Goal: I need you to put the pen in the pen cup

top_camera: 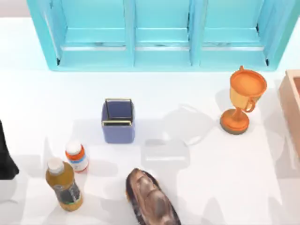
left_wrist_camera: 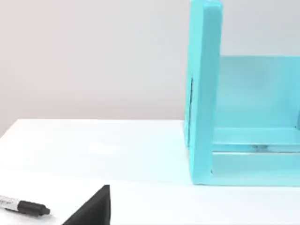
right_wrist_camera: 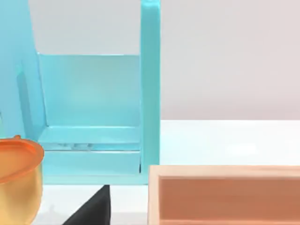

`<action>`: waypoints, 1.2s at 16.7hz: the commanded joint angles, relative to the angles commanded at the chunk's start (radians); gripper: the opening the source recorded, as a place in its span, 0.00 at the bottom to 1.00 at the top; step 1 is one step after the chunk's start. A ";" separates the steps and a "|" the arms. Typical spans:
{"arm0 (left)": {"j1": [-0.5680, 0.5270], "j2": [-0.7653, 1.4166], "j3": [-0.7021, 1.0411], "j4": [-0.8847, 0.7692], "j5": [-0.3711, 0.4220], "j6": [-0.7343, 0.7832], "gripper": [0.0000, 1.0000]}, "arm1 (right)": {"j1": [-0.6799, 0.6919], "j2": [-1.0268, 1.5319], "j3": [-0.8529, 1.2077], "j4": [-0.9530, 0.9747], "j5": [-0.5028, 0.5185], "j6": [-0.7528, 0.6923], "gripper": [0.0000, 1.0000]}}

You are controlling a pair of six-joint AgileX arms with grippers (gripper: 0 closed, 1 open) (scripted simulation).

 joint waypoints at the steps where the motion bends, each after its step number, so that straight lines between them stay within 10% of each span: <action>1: 0.000 0.000 0.000 0.000 0.000 0.000 1.00 | 0.000 0.000 0.000 0.000 0.000 0.000 1.00; 9: 0.064 0.261 0.213 -0.098 0.049 -0.082 1.00 | 0.000 0.000 0.000 0.000 0.000 0.000 1.00; 20: 0.308 1.257 1.027 -0.471 0.235 -0.392 1.00 | 0.000 0.000 0.000 0.000 0.000 0.000 1.00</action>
